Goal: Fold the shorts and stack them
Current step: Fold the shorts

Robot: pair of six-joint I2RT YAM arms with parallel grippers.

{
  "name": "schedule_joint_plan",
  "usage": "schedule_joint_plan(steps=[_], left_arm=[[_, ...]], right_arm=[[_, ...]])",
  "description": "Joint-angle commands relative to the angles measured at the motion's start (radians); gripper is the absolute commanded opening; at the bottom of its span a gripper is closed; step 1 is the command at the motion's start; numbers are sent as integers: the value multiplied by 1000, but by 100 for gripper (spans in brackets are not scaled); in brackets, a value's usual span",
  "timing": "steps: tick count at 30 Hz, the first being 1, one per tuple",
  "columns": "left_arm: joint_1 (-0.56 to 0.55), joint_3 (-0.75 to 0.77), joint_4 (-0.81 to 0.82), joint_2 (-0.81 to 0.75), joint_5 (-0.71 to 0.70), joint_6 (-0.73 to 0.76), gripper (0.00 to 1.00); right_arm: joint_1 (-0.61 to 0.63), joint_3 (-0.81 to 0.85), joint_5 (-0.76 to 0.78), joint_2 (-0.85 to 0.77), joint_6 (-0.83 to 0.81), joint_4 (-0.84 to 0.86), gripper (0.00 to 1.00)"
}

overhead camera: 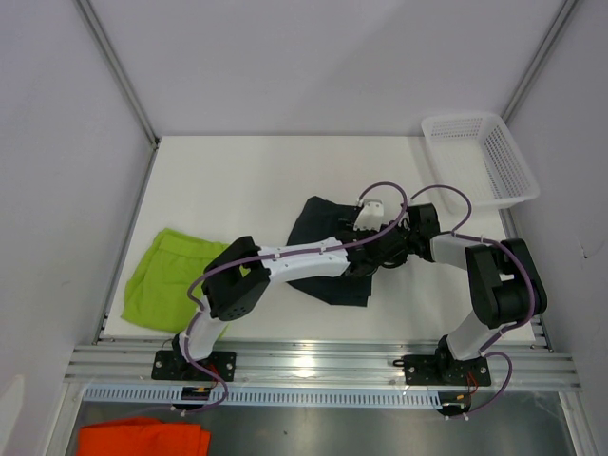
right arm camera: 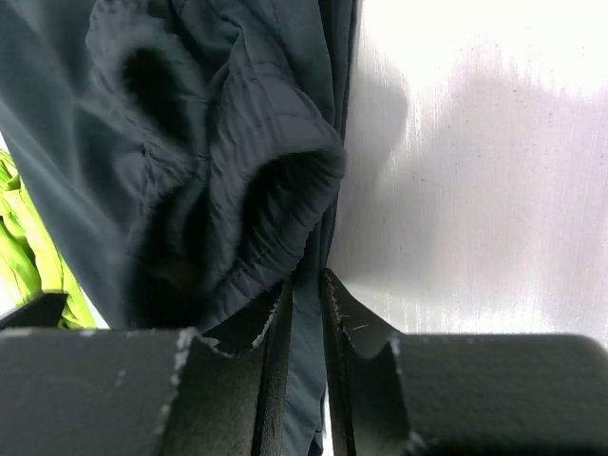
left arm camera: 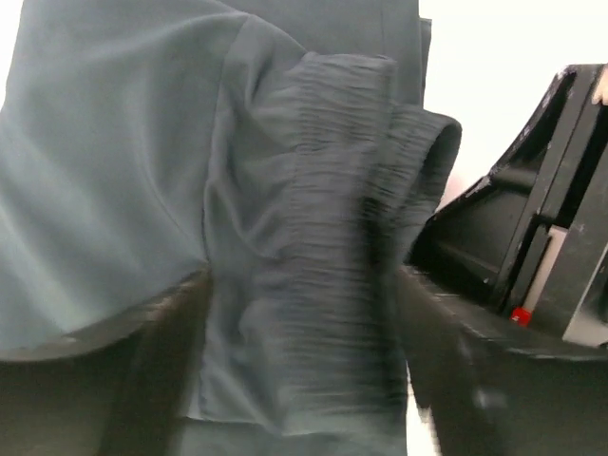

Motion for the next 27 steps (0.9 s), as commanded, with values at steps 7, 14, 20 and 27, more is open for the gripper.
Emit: schedule_joint_plan(steps=[7,14,20,27], left_arm=[[53,-140,114,-206,176,-2,99],[200,-255,137,-432,346,52,99],[332,-389,180,-552,507,130,99],[485,-432,239,-486,685,209,99]], right_arm=[[-18,-2,28,-4,-26,-40,22],[-39,-7,63,-87,-32,-90,26],[-70,-27,128,-187,-32,-152,45],[-67,-97,132,-409,51,-205,56]])
